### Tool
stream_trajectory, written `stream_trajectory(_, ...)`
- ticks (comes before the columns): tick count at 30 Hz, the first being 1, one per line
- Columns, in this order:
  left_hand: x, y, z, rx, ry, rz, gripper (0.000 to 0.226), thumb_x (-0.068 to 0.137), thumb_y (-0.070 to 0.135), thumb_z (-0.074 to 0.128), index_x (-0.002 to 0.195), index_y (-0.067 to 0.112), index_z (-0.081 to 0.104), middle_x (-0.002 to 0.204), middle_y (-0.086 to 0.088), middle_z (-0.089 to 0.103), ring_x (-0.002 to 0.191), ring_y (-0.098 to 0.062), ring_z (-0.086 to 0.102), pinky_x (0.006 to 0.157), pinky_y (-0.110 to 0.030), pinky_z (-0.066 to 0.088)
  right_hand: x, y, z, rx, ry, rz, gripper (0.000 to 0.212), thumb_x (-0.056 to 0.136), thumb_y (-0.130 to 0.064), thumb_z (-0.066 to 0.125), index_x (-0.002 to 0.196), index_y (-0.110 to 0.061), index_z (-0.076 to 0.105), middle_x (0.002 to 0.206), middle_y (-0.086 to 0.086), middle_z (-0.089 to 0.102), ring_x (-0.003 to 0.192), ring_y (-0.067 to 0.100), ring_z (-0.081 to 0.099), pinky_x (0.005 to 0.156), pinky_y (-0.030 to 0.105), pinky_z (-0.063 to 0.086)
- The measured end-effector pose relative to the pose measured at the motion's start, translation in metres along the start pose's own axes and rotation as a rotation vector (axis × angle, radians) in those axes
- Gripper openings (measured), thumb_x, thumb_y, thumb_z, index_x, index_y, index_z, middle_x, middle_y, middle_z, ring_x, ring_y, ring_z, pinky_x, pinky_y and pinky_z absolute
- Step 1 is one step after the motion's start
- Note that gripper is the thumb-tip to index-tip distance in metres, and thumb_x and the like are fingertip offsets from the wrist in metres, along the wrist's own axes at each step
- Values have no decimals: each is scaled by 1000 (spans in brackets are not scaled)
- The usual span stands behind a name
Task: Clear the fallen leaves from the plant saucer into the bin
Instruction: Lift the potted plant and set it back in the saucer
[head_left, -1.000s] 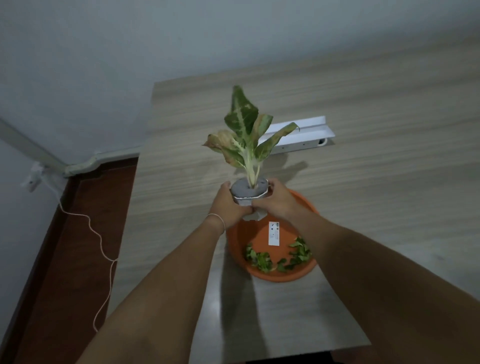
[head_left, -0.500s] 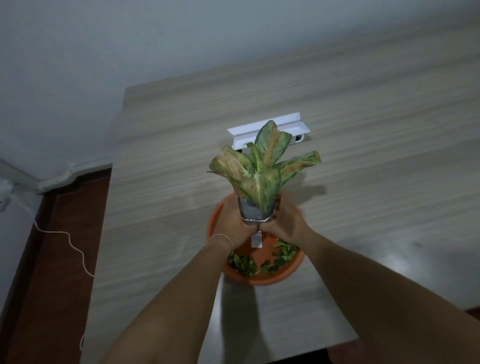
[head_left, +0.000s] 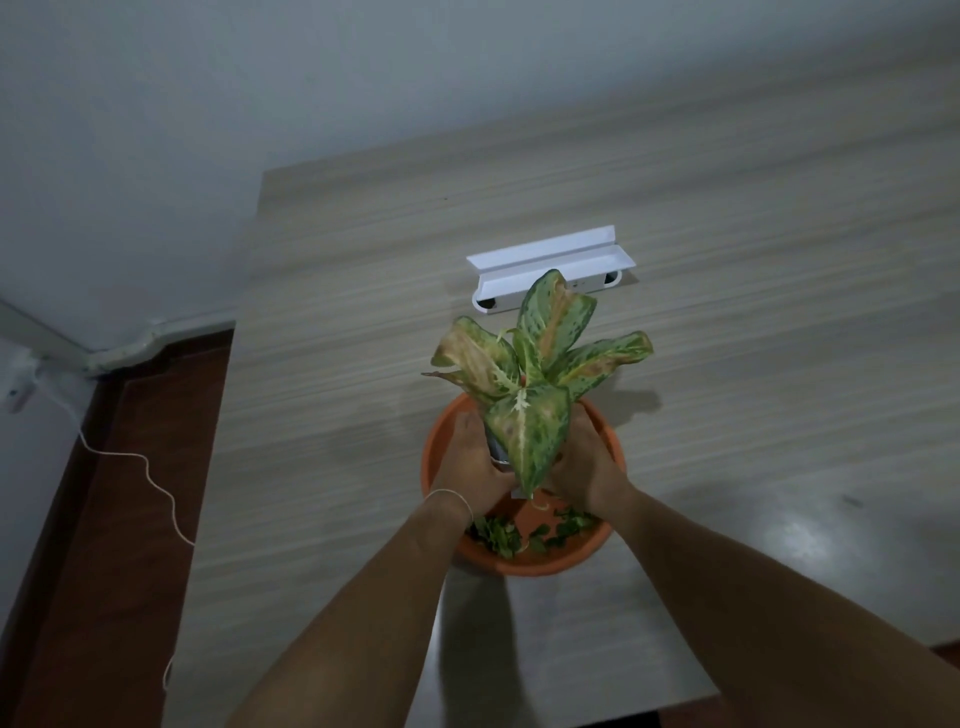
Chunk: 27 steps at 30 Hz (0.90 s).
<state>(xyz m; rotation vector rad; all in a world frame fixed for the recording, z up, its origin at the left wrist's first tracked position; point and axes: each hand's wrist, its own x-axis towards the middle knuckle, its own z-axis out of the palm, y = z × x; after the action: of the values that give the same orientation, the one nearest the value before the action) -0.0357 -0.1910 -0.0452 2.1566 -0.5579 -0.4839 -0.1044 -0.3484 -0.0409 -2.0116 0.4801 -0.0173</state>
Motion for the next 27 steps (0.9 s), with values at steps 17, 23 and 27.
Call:
stream_trajectory(17, -6, -5, 0, 50, -56, -30, 82, 65, 43, 72, 139, 24, 44, 129, 14, 56, 121, -5, 54, 90, 1, 37, -17, -15, -13, -133, -95, -35, 85, 62, -16, 86, 135, -9, 43, 115, -14, 53, 116, 15, 55, 101, 34, 48)
stream_trajectory(23, -32, -1, -13, -40, -70, -111, 94, 63, 38, 80, 144, 34, 33, 135, 13, 56, 123, -6, 55, 102, -32, 50, -20, -2, -8, -81, -91, -34, 73, 61, -17, 84, 124, -29, 50, 117, -7, 67, 110, 10, 64, 95, 37, 55)
stream_trajectory(27, -50, 6, -19, 108, -65, -184, 63, 71, 32, 76, 125, 20, 47, 115, 8, 59, 107, -14, 60, 86, -26, 47, -32, 38, 11, -56, -49, -30, 60, 76, -31, 78, 129, -27, 51, 125, 0, 63, 118, 20, 60, 99, 48, 51)
